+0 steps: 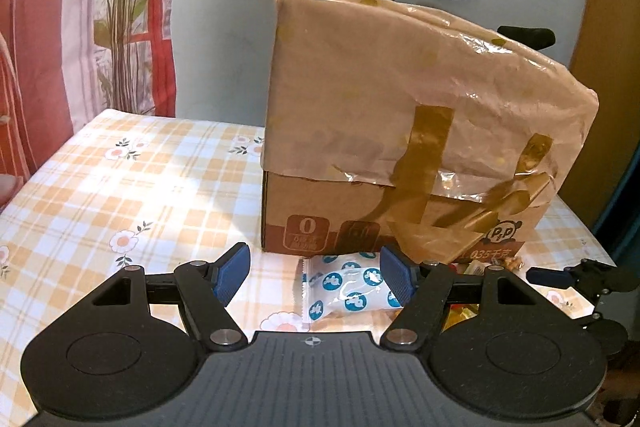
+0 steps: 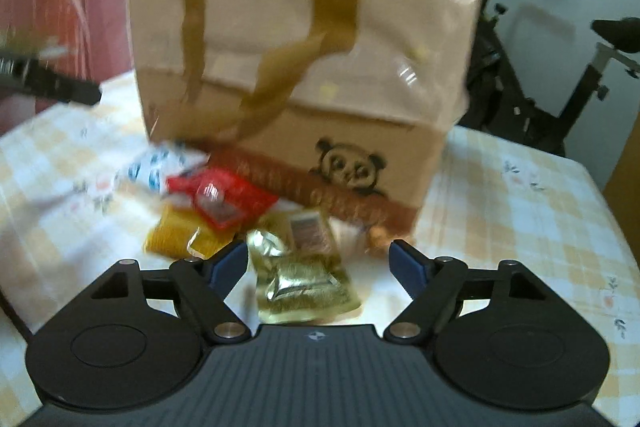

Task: Organize snacks
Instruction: 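Move the left tool to the white-blue packet while the right tool approaches the gold packet, then grasp the white-blue dotted packet with the left tool while the right tool grasps the gold packet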

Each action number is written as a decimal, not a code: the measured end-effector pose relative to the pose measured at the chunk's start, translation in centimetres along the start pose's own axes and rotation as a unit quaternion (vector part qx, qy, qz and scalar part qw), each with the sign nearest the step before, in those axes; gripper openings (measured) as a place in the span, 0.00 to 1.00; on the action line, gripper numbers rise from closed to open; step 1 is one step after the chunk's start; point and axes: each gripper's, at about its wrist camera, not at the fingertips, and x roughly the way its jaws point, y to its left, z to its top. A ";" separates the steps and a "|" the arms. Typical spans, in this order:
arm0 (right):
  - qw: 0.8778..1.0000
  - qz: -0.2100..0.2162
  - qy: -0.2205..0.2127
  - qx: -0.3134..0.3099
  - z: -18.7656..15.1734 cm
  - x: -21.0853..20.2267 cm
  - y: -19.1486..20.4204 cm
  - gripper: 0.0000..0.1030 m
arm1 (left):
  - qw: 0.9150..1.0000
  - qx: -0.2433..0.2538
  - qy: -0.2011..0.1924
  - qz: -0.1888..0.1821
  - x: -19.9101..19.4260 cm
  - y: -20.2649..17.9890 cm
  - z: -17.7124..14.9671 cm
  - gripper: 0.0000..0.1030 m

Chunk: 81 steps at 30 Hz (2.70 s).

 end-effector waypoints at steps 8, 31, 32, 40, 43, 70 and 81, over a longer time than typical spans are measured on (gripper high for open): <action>0.999 0.015 0.025 -0.012 0.0 1.9 0.6 0.75 | 1.000 0.008 0.012 -0.002 0.3 -0.8 -0.5 0.72; 0.998 0.048 -0.007 0.034 -0.8 0.8 -0.9 0.51 | 0.999 0.010 0.042 -0.007 1.0 -1.5 -1.7 0.72; 0.998 0.047 -0.009 0.035 -0.8 0.7 -1.0 0.51 | 0.999 0.010 0.044 -0.007 1.1 -1.5 -1.8 0.72; 0.998 0.049 -0.017 0.038 -0.9 0.5 -1.1 0.51 | 0.998 0.003 0.063 -0.012 2.2 -1.6 -1.9 0.72; 0.998 0.052 -0.017 0.042 -0.9 0.5 -1.2 0.51 | 0.998 0.002 0.069 -0.013 3.0 -1.9 -1.9 0.72; 0.997 0.059 -0.011 0.055 -0.9 0.8 -1.3 0.51 | 0.995 -0.021 0.099 -0.028 5.5 -1.0 -3.2 0.63; 0.998 0.045 -0.006 0.045 -0.9 0.9 -0.9 0.51 | 0.995 -0.010 0.096 -0.019 4.2 -1.5 -4.4 0.63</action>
